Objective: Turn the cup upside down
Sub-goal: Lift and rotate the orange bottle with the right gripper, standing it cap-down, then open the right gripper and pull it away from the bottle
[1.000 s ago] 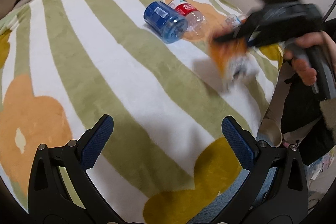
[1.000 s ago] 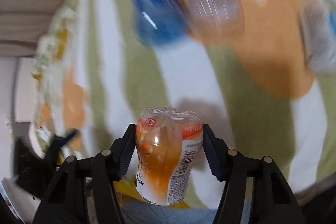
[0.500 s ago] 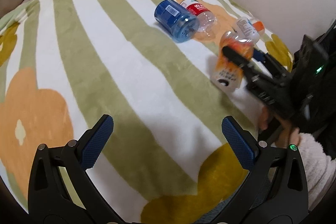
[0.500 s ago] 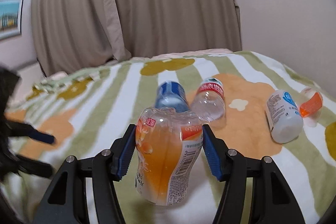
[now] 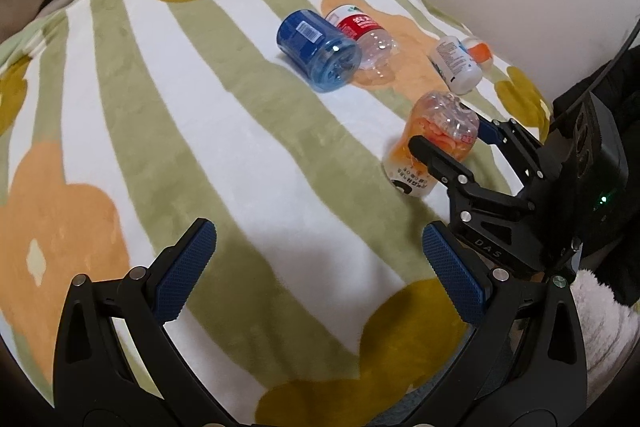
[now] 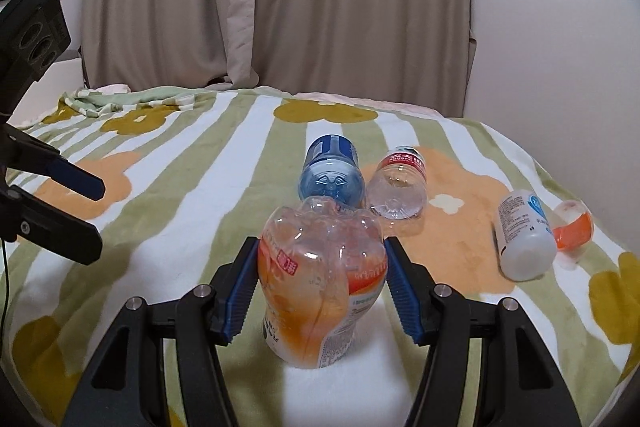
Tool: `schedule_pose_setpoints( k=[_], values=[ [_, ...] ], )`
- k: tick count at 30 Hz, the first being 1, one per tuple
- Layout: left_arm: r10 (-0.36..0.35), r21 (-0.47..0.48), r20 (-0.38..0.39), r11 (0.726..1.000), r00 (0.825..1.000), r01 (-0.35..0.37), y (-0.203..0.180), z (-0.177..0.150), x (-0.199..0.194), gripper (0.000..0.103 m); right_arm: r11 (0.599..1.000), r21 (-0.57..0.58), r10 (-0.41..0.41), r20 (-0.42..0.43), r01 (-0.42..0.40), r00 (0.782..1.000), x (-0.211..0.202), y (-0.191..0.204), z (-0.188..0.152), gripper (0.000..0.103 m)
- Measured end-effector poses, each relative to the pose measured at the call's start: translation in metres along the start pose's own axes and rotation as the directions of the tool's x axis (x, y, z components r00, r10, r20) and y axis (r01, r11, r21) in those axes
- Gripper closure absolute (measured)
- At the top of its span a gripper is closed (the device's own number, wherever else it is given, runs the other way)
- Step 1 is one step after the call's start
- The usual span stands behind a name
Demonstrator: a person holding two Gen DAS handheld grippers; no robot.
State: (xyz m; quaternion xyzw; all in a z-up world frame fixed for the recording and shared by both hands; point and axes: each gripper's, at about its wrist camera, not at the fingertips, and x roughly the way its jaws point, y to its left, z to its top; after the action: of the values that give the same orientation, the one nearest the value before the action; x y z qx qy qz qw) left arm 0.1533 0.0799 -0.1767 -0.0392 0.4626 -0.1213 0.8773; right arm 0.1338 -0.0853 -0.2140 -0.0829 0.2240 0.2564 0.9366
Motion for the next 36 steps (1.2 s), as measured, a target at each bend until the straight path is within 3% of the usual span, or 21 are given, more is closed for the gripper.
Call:
schedule_pose_setpoints(
  k=[10,12,14,16,19,25,30,33,36],
  values=[
    [-0.010,0.019,0.009,1.000,1.000,0.010,-0.008,0.000,-0.008,0.000,1.000,-0.005,-0.005,-0.003,0.005,1.000,-0.003,0.003,0.000,0.046],
    [-0.010,0.021,0.013,1.000,1.000,0.009,-0.009,0.001,-0.010,0.000,1.000,-0.002,-0.009,0.000,0.009,1.000,-0.005,0.004,-0.001,0.036],
    [-0.009,0.023,0.017,1.000,1.000,0.009,-0.010,0.001,-0.012,0.001,1.000,0.011,0.004,0.004,-0.004,1.000,-0.005,0.003,-0.002,0.002],
    [-0.005,0.027,0.017,1.000,1.000,0.005,-0.010,0.000,-0.013,0.000,0.999,0.040,0.032,0.001,-0.032,1.000,-0.005,-0.001,-0.005,0.000],
    [0.005,0.030,0.018,1.000,1.000,-0.005,-0.011,-0.001,-0.016,0.001,0.996,0.080,0.040,-0.094,-0.033,0.995,0.002,-0.008,-0.009,0.000],
    [0.022,0.013,0.051,1.000,0.998,-0.023,-0.013,-0.002,-0.028,0.000,0.988,0.136,0.087,-0.051,-0.079,0.995,-0.016,-0.013,-0.005,0.000],
    [0.048,0.019,0.117,0.999,0.992,-0.050,-0.022,-0.005,-0.051,0.000,0.992,0.125,0.021,-0.066,-0.012,0.998,-0.049,-0.017,0.009,0.000],
    [0.055,0.020,0.177,0.998,0.983,-0.059,-0.031,-0.007,-0.071,0.000,0.991,0.133,0.006,-0.050,0.001,0.999,-0.078,-0.022,0.023,0.000],
    [0.112,0.027,0.280,0.992,0.953,-0.124,-0.045,-0.005,-0.097,0.000,0.988,0.155,-0.011,-0.028,0.015,1.000,-0.115,-0.029,0.048,0.000]
  ],
)
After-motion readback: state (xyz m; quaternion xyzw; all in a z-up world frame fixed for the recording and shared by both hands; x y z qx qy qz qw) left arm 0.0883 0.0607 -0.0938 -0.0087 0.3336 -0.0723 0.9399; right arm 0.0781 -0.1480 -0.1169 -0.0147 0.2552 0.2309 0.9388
